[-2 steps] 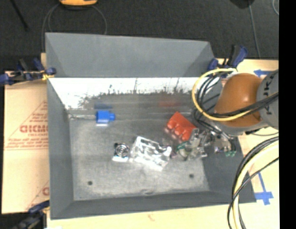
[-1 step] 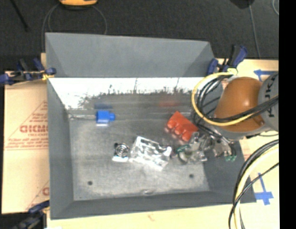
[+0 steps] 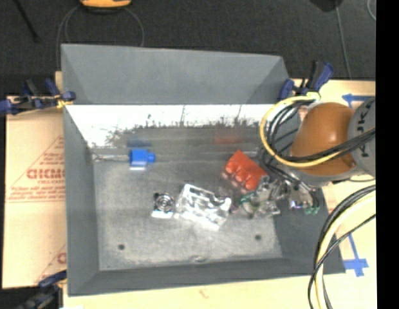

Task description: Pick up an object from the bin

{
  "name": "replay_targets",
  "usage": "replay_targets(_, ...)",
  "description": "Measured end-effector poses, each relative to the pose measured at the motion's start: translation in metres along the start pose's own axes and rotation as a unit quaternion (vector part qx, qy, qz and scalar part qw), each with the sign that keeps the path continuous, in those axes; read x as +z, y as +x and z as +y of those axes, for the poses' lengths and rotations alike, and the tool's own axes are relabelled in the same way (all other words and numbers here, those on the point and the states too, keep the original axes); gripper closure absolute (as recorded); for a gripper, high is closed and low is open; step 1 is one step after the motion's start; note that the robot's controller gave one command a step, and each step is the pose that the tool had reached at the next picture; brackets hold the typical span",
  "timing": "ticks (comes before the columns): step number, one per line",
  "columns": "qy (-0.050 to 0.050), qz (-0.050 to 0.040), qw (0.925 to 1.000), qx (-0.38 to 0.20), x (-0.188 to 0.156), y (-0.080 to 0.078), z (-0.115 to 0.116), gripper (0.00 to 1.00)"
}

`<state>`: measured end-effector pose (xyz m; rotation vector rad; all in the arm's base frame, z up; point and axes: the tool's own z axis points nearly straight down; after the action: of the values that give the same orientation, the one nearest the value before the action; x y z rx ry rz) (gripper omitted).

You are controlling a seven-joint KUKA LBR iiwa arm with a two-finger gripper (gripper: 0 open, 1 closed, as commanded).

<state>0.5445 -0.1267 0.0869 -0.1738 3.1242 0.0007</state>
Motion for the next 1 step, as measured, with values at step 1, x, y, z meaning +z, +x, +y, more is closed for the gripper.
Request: replay_targets(1, 0.002, -0.0049, 0.9994, -0.034, 0.0015, -0.0124, -0.0066, 1.0)
